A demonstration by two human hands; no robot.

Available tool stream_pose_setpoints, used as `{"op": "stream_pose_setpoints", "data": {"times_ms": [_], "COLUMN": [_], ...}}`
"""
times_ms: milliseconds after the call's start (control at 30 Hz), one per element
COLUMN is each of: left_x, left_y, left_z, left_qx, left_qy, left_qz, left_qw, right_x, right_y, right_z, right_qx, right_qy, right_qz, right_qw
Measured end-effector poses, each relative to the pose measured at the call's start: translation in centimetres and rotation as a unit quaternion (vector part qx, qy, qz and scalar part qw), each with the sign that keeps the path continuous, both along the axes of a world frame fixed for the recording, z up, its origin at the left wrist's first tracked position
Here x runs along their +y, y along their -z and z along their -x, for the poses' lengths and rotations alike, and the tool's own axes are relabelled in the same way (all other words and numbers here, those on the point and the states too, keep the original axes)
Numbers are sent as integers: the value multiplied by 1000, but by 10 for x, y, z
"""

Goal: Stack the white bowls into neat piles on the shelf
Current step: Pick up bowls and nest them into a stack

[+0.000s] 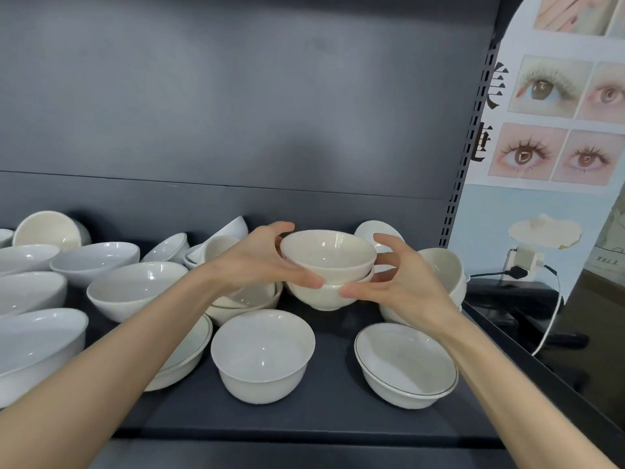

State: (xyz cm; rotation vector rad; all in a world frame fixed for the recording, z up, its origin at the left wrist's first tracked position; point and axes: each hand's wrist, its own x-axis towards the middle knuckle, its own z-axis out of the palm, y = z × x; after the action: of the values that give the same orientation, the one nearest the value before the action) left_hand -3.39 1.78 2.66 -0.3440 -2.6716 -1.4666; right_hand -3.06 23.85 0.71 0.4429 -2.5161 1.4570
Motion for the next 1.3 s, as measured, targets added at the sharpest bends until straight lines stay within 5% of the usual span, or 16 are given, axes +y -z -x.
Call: {"op": "stream_pose_setpoints", "data": {"times_ms": [300, 1300], "left_x": [-34, -124], "left_y": [-24, 7], "left_z": [-21, -5], "left_qx": [97, 32], "left_qy": [-49, 22], "left_qz": [-56, -59], "left_qw": [993, 998], "right_x": [-39, -128], "right_y": [-17, 15], "right_z": [11, 12], "right_qx": [12, -58], "right_qy": [-94, -33], "right_qz": [121, 131], "right_qw": [988, 989]}}
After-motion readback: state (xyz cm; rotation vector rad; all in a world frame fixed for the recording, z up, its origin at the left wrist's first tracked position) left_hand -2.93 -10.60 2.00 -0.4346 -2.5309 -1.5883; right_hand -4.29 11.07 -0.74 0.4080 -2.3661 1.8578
